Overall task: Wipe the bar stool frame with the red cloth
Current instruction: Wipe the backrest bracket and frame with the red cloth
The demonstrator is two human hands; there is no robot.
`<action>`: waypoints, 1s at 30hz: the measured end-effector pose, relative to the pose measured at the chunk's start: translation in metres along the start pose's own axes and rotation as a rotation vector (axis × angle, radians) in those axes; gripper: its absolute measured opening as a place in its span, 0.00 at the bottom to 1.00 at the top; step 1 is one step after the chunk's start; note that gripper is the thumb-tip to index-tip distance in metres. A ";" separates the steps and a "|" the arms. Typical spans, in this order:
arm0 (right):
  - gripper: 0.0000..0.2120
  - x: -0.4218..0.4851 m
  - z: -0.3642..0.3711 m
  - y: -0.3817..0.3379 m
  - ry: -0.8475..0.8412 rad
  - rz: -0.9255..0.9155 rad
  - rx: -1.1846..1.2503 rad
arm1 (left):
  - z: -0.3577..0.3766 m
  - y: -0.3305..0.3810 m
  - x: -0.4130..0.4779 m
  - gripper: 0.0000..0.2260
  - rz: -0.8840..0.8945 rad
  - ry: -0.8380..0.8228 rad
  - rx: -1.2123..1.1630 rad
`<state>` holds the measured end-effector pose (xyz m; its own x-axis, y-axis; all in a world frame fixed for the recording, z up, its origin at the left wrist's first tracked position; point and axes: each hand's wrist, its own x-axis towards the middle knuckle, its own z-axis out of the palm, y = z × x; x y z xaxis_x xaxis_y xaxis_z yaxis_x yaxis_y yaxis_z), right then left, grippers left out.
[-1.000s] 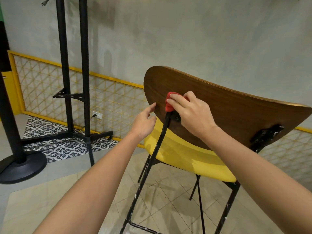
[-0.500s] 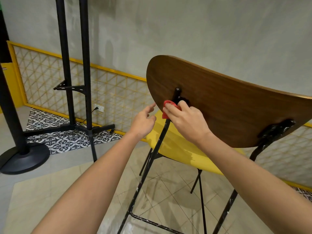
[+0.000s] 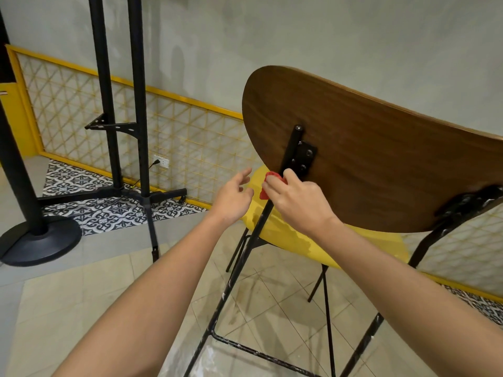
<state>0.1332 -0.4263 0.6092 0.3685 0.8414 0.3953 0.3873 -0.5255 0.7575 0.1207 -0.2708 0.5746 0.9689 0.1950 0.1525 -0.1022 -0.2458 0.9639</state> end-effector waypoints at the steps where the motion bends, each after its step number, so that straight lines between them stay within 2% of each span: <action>1: 0.13 0.001 0.002 -0.004 -0.046 -0.004 -0.001 | 0.000 -0.002 0.000 0.23 -0.004 -0.001 0.006; 3: 0.13 0.005 0.003 -0.006 -0.064 -0.006 -0.004 | -0.001 -0.006 0.000 0.23 -0.014 0.000 0.014; 9: 0.15 0.004 0.000 0.004 0.041 -0.008 -0.013 | -0.007 -0.010 0.002 0.23 -0.032 0.033 -0.034; 14: 0.12 -0.001 0.012 -0.016 -0.076 -0.028 0.023 | -0.001 -0.016 0.000 0.22 -0.045 0.028 -0.033; 16: 0.12 0.001 0.010 -0.016 -0.062 -0.015 0.016 | 0.002 -0.018 0.000 0.22 -0.051 0.017 -0.044; 22: 0.18 -0.007 0.003 0.001 0.110 -0.031 -0.020 | 0.005 -0.017 0.002 0.22 -0.041 -0.005 -0.063; 30: 0.22 -0.014 0.012 -0.002 0.057 -0.102 0.069 | 0.004 -0.018 -0.001 0.21 -0.027 -0.001 -0.033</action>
<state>0.1376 -0.4391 0.5959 0.2768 0.8955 0.3485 0.4780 -0.4430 0.7585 0.1223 -0.2710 0.5565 0.9717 0.1998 0.1263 -0.0836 -0.2093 0.9743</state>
